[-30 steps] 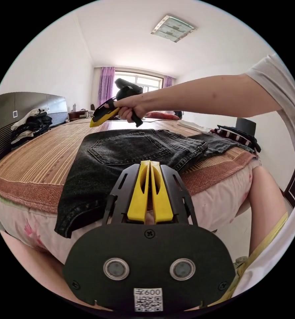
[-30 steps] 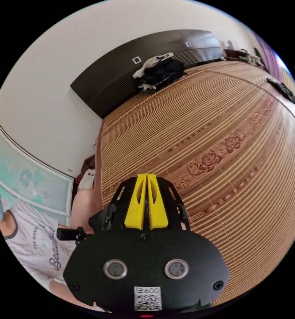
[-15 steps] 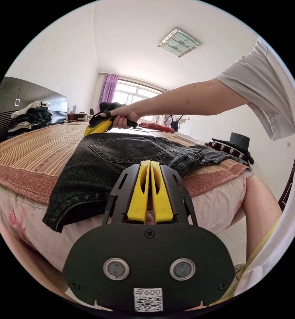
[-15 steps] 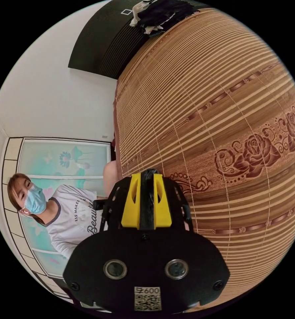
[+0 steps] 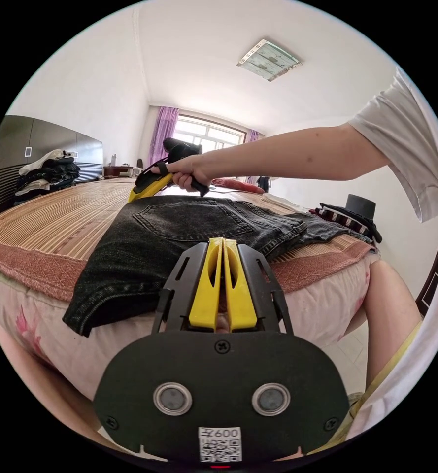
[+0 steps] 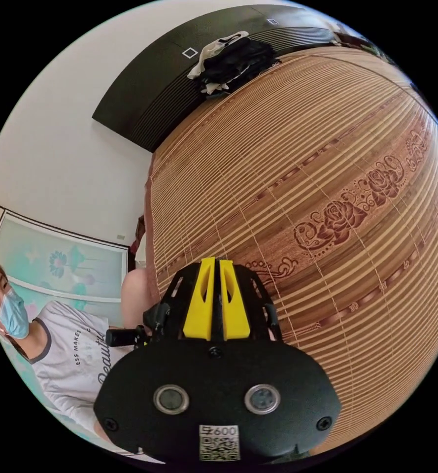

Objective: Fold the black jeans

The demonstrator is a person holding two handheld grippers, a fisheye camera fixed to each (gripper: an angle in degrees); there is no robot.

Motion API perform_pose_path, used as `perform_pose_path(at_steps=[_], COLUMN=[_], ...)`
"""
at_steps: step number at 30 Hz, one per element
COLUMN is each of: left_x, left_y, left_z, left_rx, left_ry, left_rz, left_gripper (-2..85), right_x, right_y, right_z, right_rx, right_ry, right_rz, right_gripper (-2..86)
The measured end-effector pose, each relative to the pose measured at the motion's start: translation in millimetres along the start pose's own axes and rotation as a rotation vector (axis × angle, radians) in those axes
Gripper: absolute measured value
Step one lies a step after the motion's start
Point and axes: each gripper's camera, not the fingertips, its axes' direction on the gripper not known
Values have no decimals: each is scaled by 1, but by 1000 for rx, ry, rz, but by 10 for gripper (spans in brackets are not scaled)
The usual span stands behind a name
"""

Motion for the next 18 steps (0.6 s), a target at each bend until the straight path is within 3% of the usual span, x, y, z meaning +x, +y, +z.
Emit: perform_pose_path(at_steps=[2, 4, 6, 8, 10, 13, 16, 18], left_x=[0, 1, 2, 1, 0, -3, -6, -9], left_y=[-6, -15, -21, -28, -39, -54, -69, -79], left_z=[-4, -9, -13, -17, -23, -30, -38, -42], left_rx=[0, 3, 9, 9, 9, 9, 9, 12], left_ry=[1, -2, -7, -6, -5, -4, -2, -2], left_rz=[1, 2, 5, 4, 2, -2, -1, -1], left_gripper=[0, 0, 0, 0, 0, 0, 0, 0], right_x=[-8, -17, -22, -26, -35, -19, -12, -24], right_y=[8, 13, 2, -23, -21, -23, -6, -1], right_z=[-43, -64, -54, 4, 30, 31, -8, -21], right_rx=[293, 439, 355, -100, -184, -95, 221, 300], right_ry=[177, 122, -87, -311, -183, -189, 165, 37], right_rz=[81, 35, -56, -90, -116, -18, 163, 48], right_gripper=[-9, -9, -9, -9, -9, -8, -8, -8])
